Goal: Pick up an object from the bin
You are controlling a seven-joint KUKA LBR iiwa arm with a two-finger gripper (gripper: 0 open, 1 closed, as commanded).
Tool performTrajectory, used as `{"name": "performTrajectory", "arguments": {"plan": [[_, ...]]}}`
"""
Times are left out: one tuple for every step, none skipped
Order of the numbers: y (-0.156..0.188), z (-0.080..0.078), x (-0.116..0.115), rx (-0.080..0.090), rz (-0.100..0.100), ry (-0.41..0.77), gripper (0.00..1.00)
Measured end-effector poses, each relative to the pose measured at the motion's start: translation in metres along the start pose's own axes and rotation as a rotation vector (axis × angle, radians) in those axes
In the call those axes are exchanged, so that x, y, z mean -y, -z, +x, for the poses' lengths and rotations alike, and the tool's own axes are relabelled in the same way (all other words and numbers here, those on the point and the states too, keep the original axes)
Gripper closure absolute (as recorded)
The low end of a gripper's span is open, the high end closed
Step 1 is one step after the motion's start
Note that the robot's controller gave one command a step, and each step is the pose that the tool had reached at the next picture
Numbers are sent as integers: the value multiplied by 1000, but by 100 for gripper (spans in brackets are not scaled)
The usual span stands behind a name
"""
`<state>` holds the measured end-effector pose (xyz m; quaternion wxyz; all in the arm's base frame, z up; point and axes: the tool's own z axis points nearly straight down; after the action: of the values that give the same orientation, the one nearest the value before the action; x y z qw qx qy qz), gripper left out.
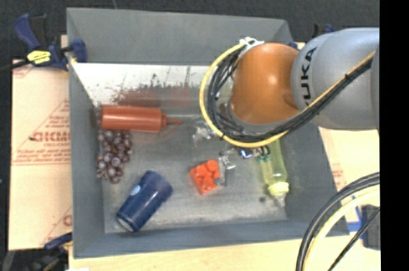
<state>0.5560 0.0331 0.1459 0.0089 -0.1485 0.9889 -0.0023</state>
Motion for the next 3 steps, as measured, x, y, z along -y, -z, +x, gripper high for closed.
{"name": "performTrajectory", "arguments": {"plan": [[-80, 14, 4, -9, -5, -86, 0], [-75, 26, 17, 9, 0, -102, 0], [-77, 15, 9, 2, -1, -90, 100]]}}
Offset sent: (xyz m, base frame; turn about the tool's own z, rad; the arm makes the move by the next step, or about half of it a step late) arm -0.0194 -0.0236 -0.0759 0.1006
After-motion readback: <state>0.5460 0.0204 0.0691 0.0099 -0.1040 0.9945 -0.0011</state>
